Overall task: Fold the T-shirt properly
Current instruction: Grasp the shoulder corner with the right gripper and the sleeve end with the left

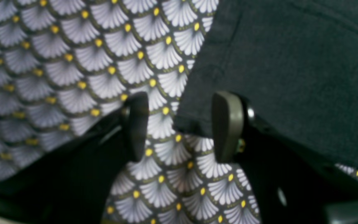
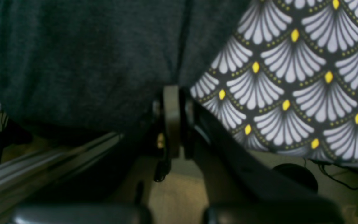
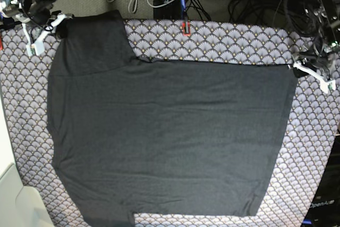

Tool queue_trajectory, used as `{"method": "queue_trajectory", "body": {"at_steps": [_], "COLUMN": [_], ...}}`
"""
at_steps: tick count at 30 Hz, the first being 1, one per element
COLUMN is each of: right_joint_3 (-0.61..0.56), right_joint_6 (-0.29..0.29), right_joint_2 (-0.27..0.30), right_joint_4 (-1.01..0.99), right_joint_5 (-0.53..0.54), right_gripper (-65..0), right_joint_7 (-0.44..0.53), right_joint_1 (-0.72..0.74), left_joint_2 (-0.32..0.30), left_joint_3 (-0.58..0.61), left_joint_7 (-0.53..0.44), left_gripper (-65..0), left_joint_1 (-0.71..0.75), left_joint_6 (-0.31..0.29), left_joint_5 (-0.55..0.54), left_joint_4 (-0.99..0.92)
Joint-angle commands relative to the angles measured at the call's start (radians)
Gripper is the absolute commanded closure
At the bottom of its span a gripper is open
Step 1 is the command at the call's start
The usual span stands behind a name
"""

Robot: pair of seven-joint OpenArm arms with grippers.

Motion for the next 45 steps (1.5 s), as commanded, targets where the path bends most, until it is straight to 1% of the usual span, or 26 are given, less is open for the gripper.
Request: {"method": "queue_trajectory", "body": {"at_steps": [1,4,6,9,14,18,25,26,27,30,31,32,37,40,41,43,44,45], "right_joint_3": [-0.008,-0.008,-0.008,-0.008,-0.008,-0.008,-0.008,-0.008,-0.008,-0.008,-0.008,-0.008,-0.008,-0.008,-0.008,-0.006,-0.006,-0.006], "right_joint_6": [0.003,0.003,0.003,0.003,0.003,0.003,0.003,0.003,0.003,0.003,0.003,0.003,0.003,0.004,0.004,0.004,0.007,0.023], "right_joint_2": [-0.001,-0.001,-0.002,-0.002,-0.002,-0.002,-0.002,-0.002,-0.002,-0.002,-0.002,-0.002,-0.002,-0.001,0.001,0.015,0.019,0.021], "right_joint_4": [-0.008,-0.008,-0.008,-0.008,-0.008,-0.008,-0.008,-0.008,-0.008,-0.008,-0.008,-0.008,-0.008,-0.002,-0.001,-0.001,-0.001,-0.001], "right_joint_5": [-0.042,-0.042,-0.042,-0.042,-0.042,-0.042,-0.042,-0.042,-0.042,-0.042,-0.042,-0.042,-0.042,-0.042,-0.042,-0.042,-0.042,-0.042], "right_gripper": [-0.2,-0.2,-0.2,-0.2,-0.2,-0.2,-0.2,-0.2,-0.2,-0.2,-0.2,-0.2,-0.2,-0.2,-0.2,-0.2,-0.2,-0.2], "right_joint_7": [-0.072,-0.072,-0.072,-0.072,-0.072,-0.072,-0.072,-0.072,-0.072,-0.072,-0.072,-0.072,-0.072,-0.072,-0.072,-0.070,-0.070,-0.070], "right_joint_1": [-0.016,-0.016,-0.016,-0.016,-0.016,-0.016,-0.016,-0.016,-0.016,-0.016,-0.016,-0.016,-0.016,-0.017,-0.017,-0.017,-0.017,-0.017], "left_joint_2": [-0.021,-0.018,0.000,0.006,0.008,0.031,0.034,0.034,0.034,0.034,0.034,0.034,0.031,0.034,0.034,0.034,0.033,0.031], "left_joint_3": [-0.007,-0.004,-0.004,0.000,0.064,0.062,0.061,0.061,0.061,0.061,0.061,0.061,0.058,0.018,0.006,-0.005,-0.008,-0.010], "left_joint_7": [-0.016,-0.061,-0.088,-0.088,-0.098,-0.096,-0.091,-0.093,-0.093,-0.090,-0.090,-0.090,-0.090,-0.088,-0.088,-0.087,-0.087,-0.087], "left_gripper": [-32.1,-32.1,-32.1,-32.1,-32.1,-32.1,-31.7,-30.6,-27.8,-13.2,-9.5,-7.2,-6.2,-6.0,-4.7,0.0,-0.4,-1.1], "left_joint_1": [-0.018,-0.021,-0.021,-0.021,-0.019,-0.019,0.008,0.014,0.019,0.022,0.022,0.022,0.022,0.022,0.022,0.024,0.024,0.024], "left_joint_6": [-0.003,-0.003,-0.003,-0.004,-0.004,-0.004,-0.004,-0.004,-0.004,-0.004,-0.004,-0.004,-0.003,-0.003,-0.003,-0.003,-0.003,-0.003], "left_joint_5": [-0.009,-0.011,-0.006,-0.009,-0.009,-0.004,-0.009,-0.009,-0.009,-0.009,-0.009,-0.009,-0.009,-0.004,-0.004,-0.003,-0.001,-0.001], "left_joint_4": [-0.004,-0.030,-0.031,-0.031,-0.031,-0.031,-0.031,-0.031,-0.031,-0.031,-0.031,-0.031,-0.031,-0.031,-0.031,-0.031,-0.031,-0.031]}}
